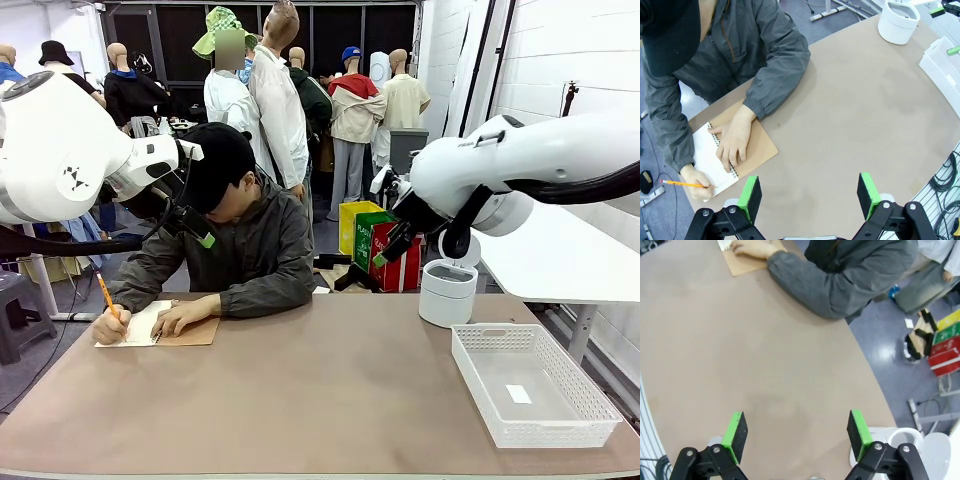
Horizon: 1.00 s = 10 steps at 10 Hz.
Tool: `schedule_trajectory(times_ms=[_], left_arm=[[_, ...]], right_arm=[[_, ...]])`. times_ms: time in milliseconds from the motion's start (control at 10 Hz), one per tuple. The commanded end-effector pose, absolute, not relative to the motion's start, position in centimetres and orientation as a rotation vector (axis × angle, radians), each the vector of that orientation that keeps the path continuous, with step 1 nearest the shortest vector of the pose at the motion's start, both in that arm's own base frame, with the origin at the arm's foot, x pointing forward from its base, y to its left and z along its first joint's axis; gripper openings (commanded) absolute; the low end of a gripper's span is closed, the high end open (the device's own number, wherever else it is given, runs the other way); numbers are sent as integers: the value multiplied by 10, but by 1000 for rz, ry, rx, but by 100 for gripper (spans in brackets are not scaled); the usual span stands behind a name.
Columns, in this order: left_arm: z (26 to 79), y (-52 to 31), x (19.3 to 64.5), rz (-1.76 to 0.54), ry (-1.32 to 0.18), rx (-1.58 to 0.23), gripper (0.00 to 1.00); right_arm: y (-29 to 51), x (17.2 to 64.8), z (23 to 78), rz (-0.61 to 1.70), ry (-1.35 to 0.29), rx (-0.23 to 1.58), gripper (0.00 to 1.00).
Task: Sort the paper based on its condition.
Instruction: If a person hands you a paper, place it in the Organizing basket , and if it's crumpled, put it in the Trash can.
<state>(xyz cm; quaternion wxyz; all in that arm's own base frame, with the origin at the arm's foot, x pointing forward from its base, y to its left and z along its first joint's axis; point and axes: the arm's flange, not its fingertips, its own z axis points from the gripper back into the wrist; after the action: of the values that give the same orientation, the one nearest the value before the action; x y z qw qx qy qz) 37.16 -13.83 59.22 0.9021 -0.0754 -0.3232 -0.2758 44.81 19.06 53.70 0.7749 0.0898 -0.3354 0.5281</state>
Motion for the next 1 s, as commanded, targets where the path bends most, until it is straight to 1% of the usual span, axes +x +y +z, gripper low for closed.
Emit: schedule_trajectory(times_ms=[0,300,900], left_arm=[[594,-137,372,-569,-671,-158,100],[594,-137,372,-569,-671,-158,100],[594,-137,372,-569,-671,-158,100]], right_arm=[[178,447,534,1148,-754,232,100],[178,457,556,1148,-754,266,100],[180,464,573,1159,-794,324,100]])
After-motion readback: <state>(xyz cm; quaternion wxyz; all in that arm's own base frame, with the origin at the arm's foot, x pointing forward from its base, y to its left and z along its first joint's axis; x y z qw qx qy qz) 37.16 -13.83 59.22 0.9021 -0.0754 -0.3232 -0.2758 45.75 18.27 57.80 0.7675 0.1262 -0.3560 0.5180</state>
